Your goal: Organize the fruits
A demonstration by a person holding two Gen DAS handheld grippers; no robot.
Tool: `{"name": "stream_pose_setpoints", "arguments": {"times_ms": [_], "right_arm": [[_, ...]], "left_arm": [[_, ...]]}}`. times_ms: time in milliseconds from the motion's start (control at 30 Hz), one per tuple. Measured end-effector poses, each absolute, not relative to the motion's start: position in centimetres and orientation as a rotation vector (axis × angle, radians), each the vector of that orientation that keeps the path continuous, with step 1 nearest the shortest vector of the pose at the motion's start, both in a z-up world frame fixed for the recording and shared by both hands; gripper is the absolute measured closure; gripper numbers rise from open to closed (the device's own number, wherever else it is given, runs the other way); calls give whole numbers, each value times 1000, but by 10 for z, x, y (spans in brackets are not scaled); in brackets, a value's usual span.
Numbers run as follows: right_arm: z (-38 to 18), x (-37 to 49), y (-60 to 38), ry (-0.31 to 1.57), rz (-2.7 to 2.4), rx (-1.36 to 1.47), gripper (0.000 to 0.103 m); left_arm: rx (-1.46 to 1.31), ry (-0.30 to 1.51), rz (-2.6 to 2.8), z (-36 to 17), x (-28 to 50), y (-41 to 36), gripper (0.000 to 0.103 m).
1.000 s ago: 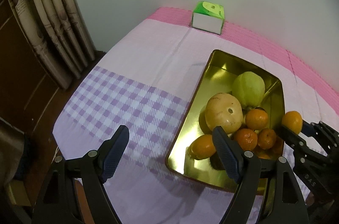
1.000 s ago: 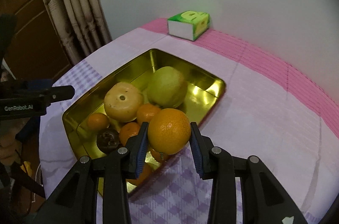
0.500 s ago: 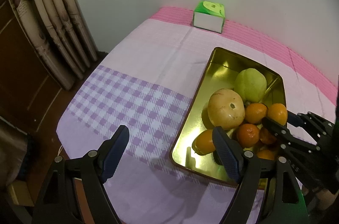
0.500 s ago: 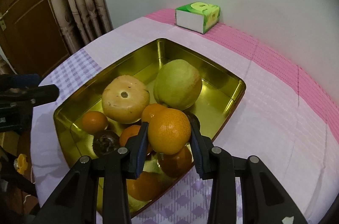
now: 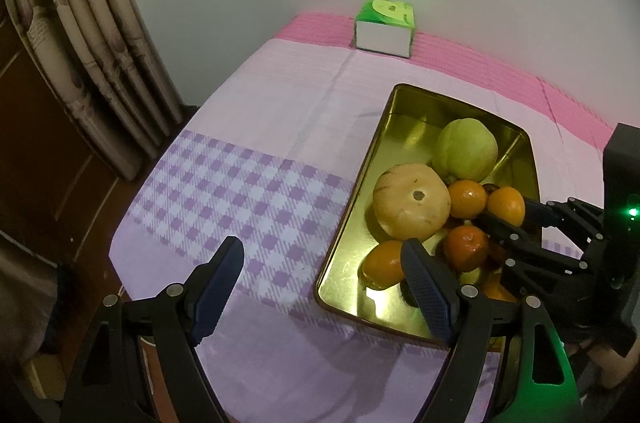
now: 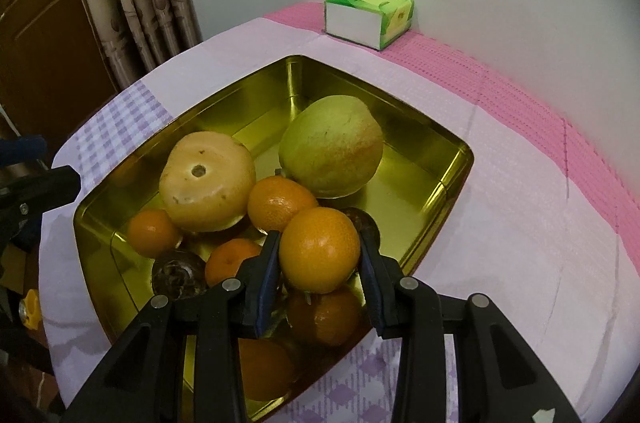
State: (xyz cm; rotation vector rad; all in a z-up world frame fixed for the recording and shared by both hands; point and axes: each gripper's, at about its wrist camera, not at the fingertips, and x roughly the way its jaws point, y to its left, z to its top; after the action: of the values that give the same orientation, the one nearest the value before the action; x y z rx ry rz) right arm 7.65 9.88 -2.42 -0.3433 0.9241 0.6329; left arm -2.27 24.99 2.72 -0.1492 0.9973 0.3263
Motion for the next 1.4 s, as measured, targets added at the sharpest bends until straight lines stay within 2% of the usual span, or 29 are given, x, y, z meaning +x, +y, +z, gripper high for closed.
{"name": "stream_pose_setpoints", "arguments": {"times_ms": [367,433,533,800,1000,1067,1400], "right_arm": [[-20,75,96,940,624,-312,67],[-17,75,94,946,627,-283,64],[-8,70,90,935,625,-259,54],[10,53,78,923,588,-217,22],[13,42,58,970,521,-167,7],[12,40,54,982,501,-160,4],[7,30,48,1003,488,-154,3]], "left_arm": [[-124,997,309,29,-24,243,22],[-119,997,307,29,-24,241,22],[-115,999,305,29,-25,240,22],[-100,994,297,30,-26,235,22],[-80,998,284,30,-27,227,22],[-71,997,279,31,-27,223,22],[-48,999,267,31,-29,214,22]]}}
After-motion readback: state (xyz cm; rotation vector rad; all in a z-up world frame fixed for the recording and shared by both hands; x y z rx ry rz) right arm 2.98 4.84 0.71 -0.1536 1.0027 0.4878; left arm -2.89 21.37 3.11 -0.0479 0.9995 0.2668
